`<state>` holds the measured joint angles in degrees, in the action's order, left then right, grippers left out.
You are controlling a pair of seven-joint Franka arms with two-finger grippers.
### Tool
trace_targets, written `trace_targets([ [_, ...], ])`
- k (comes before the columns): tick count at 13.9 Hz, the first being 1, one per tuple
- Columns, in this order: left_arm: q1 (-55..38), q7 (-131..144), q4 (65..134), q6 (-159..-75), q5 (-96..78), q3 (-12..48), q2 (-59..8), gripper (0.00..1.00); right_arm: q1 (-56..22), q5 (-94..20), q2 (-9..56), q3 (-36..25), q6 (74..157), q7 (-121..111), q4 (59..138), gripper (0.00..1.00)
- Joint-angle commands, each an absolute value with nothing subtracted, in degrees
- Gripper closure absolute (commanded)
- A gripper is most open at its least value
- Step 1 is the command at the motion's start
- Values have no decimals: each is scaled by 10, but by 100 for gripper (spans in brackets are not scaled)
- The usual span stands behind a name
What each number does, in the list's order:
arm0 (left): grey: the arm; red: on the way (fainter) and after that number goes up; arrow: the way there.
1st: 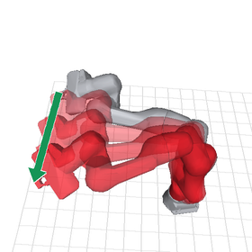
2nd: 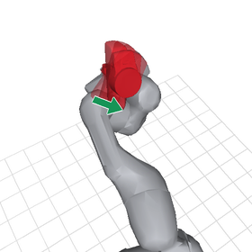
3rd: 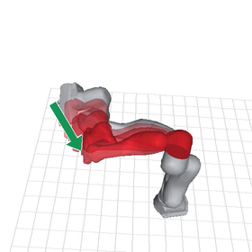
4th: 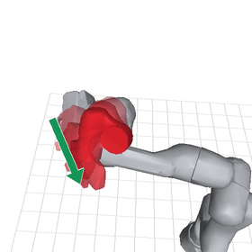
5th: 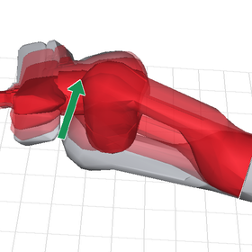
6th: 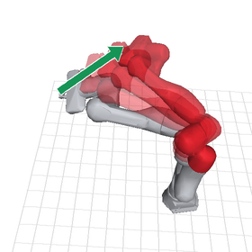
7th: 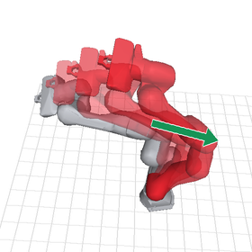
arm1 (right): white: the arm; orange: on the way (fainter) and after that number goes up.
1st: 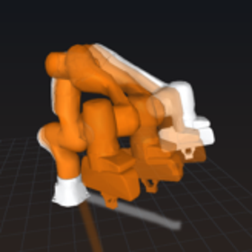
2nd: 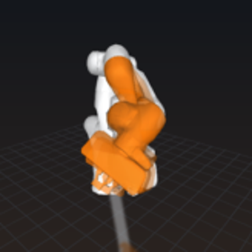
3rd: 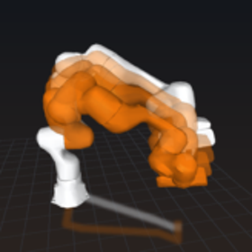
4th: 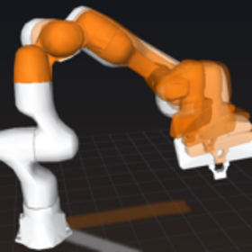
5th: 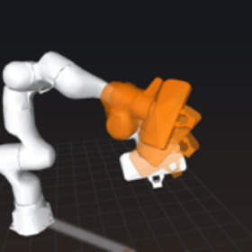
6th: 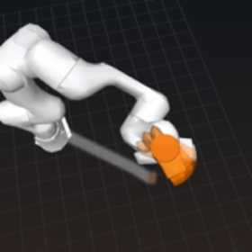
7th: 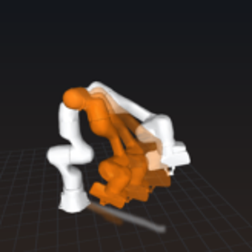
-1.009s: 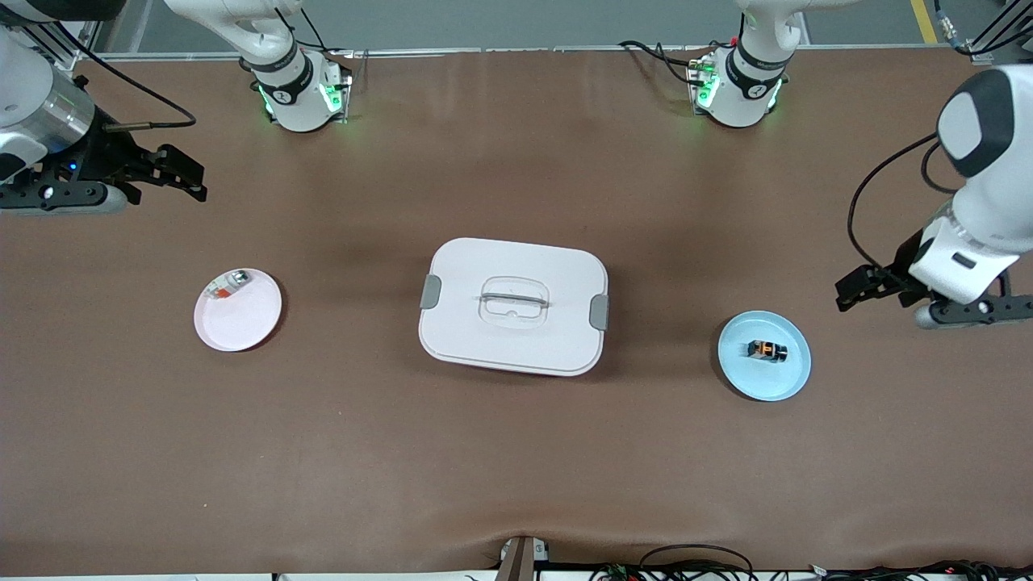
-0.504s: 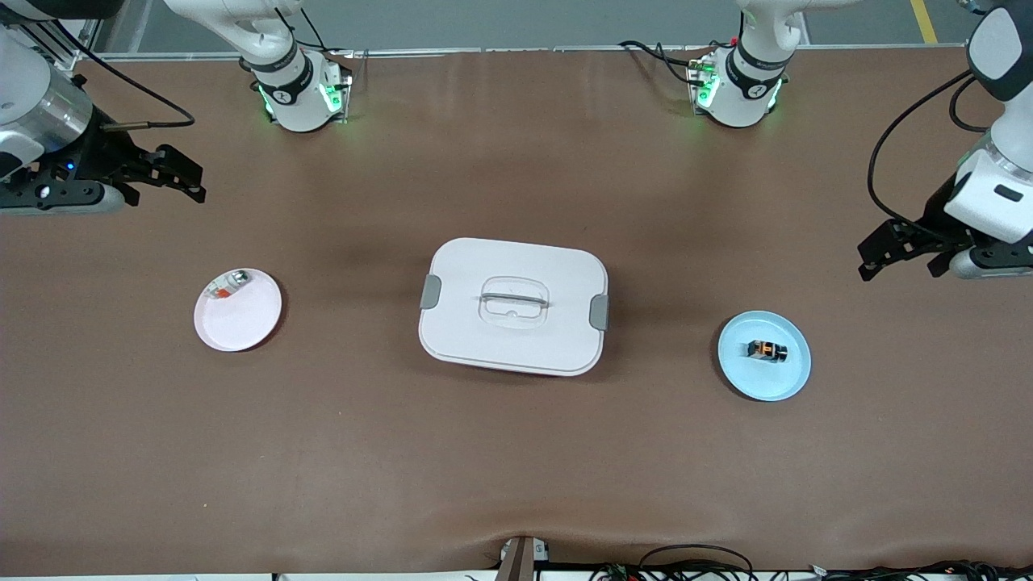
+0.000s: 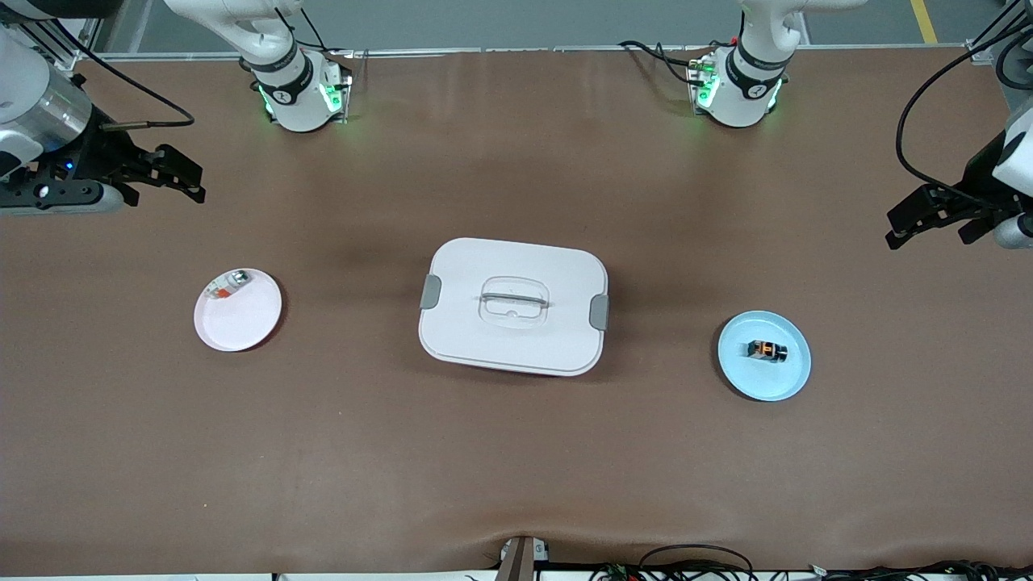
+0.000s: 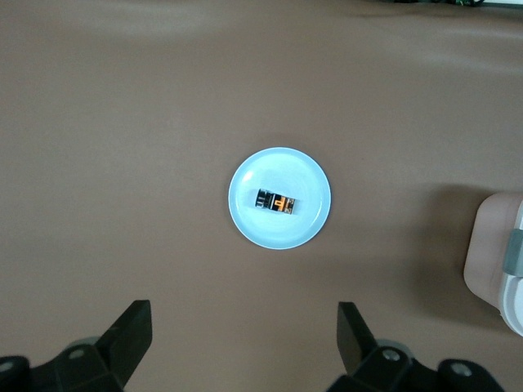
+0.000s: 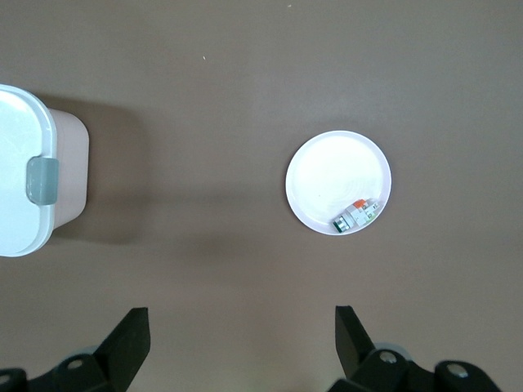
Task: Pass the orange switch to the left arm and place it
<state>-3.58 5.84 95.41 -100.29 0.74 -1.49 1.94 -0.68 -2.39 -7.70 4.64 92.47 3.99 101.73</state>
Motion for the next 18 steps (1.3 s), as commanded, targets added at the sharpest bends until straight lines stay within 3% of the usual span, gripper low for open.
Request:
trace_targets([
  [1,-41,57,940,-970,1,-15,20,0,-11,-32,-73,44,925,40,1003,0],
  [18,-48,55,920,-947,1,-14,10,0,-14,-52,-73,45,896,44,951,0],
])
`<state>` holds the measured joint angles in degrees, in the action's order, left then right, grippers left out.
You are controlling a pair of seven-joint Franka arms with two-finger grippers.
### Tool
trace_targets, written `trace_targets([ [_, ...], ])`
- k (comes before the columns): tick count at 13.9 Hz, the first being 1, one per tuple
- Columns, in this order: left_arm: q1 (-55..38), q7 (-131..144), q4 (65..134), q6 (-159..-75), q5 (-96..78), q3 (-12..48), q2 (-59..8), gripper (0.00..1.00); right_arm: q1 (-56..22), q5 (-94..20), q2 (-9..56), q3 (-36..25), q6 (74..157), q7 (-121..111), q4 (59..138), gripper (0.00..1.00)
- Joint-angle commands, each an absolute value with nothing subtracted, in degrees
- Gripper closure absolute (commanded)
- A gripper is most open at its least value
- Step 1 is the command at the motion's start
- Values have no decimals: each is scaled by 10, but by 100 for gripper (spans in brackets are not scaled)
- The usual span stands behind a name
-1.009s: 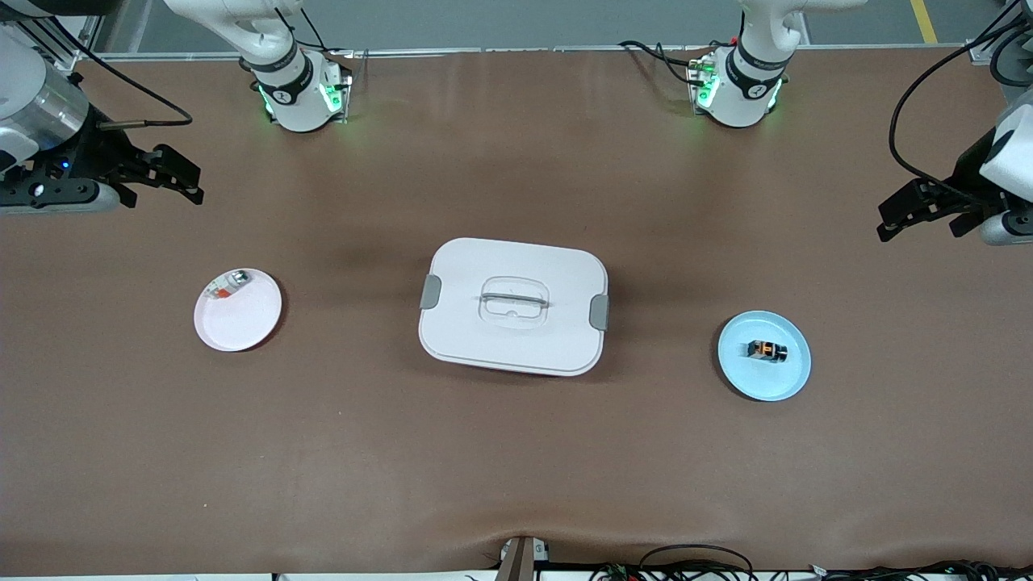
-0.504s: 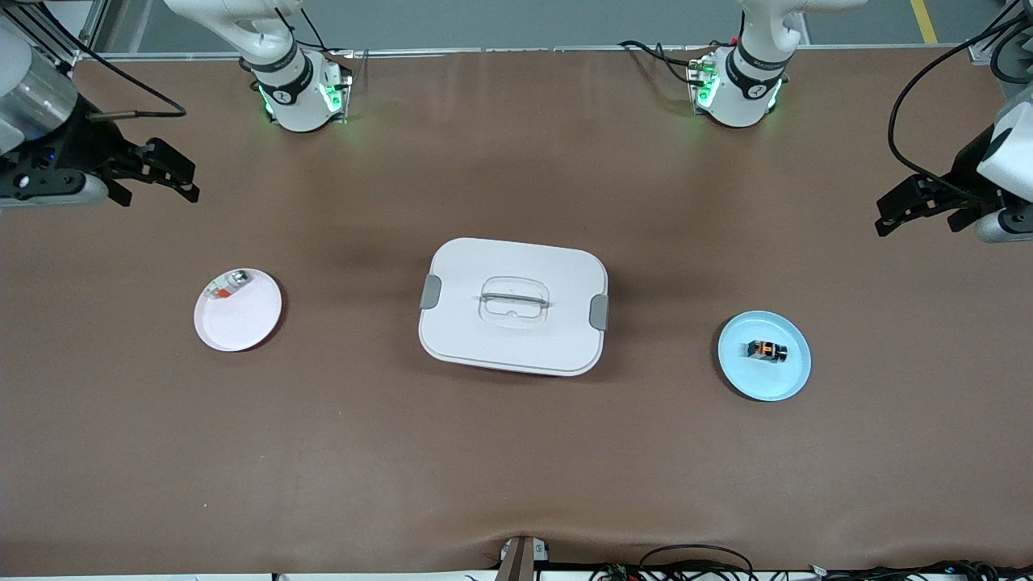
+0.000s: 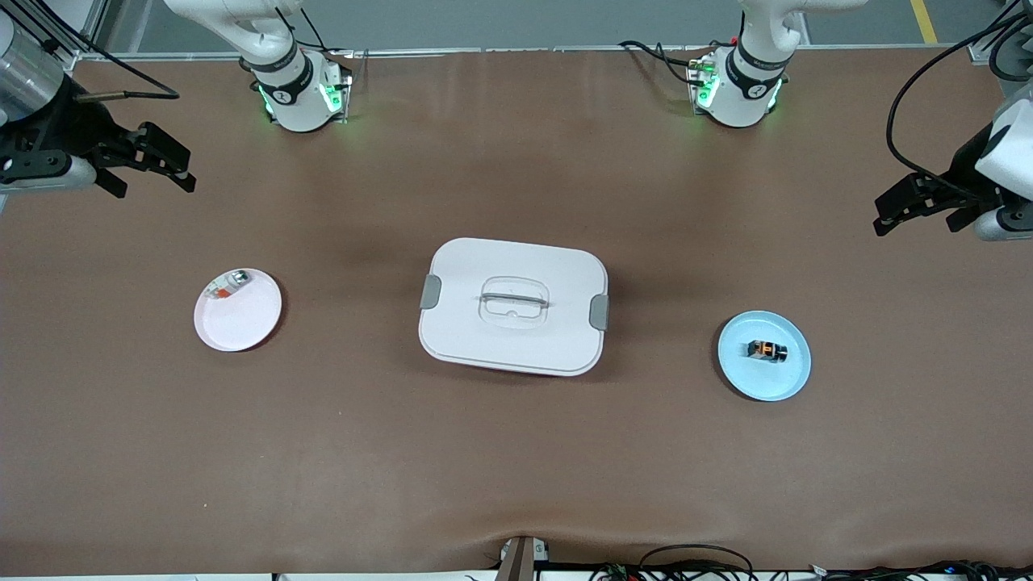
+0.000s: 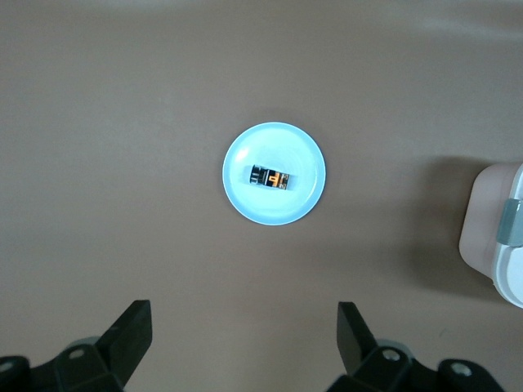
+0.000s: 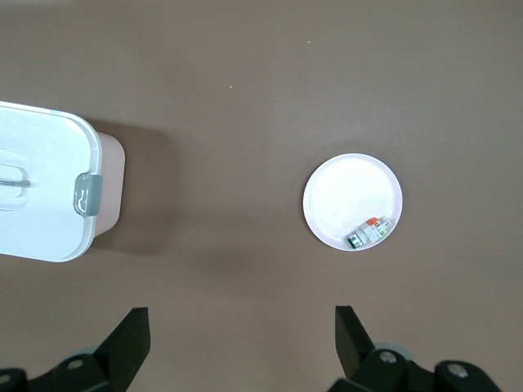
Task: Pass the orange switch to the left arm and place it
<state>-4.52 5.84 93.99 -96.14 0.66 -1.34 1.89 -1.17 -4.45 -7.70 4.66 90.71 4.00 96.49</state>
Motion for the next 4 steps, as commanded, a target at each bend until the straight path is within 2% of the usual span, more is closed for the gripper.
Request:
trace_targets([
  [1,-48,55,920,-947,0,-14,10,0,-14,-52,-73,45,896,45,951,0],
  [4,-47,54,920,-947,0,-14,10,0,-14,-52,-73,45,887,41,951,0],
])
